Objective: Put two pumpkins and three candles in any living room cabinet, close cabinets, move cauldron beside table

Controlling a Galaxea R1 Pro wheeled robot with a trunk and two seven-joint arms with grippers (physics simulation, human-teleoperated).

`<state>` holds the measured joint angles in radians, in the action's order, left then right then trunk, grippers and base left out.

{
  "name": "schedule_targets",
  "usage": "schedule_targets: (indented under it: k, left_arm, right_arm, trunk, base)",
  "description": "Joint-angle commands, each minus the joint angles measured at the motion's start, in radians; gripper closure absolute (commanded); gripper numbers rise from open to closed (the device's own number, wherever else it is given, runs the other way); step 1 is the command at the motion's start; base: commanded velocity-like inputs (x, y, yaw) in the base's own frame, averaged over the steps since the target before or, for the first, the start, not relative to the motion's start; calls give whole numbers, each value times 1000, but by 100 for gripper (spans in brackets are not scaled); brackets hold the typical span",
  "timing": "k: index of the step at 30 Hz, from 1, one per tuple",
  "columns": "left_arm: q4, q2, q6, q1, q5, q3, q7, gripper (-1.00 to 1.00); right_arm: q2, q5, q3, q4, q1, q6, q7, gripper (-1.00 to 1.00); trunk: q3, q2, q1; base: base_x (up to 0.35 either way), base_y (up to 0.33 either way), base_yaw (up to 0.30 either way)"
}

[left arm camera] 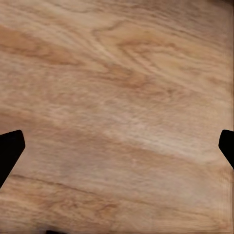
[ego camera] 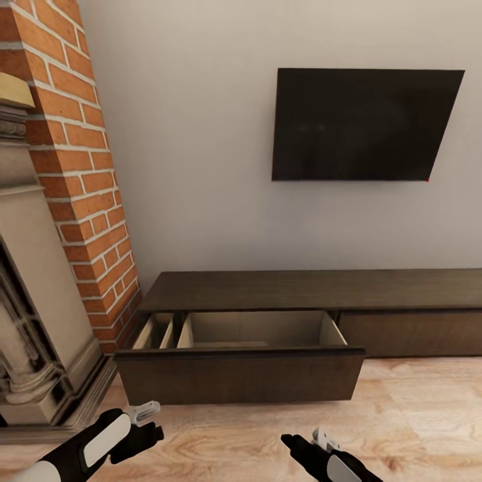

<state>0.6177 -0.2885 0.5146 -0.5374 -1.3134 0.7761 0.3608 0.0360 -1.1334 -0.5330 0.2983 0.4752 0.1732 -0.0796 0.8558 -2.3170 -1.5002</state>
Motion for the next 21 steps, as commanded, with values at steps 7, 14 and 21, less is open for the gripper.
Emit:
schedule_targets:
  k: [7,14,21]
  left_arm:
    - [-25,9,-4,-1,-9,9,9,-100]
    - [-99,53,-84,-1,-8,13,9,-100]
    - [-129,64,-134,-1,-8,21,9,-100]
  right_arm:
    - [1,-4,-2,1,1,-38,-3,-100]
    - [-1,-3,-3,2,0,-40,-7,-100]
    - [1,-4,-3,1,1,-45,-7,-100]
  trunk:
    - [-21,49,27]
    - [-43,98,54]
    - [-65,147,81]
  base:
    - [0,0,0]
    - [0,0,0]
    - [0,0,99]
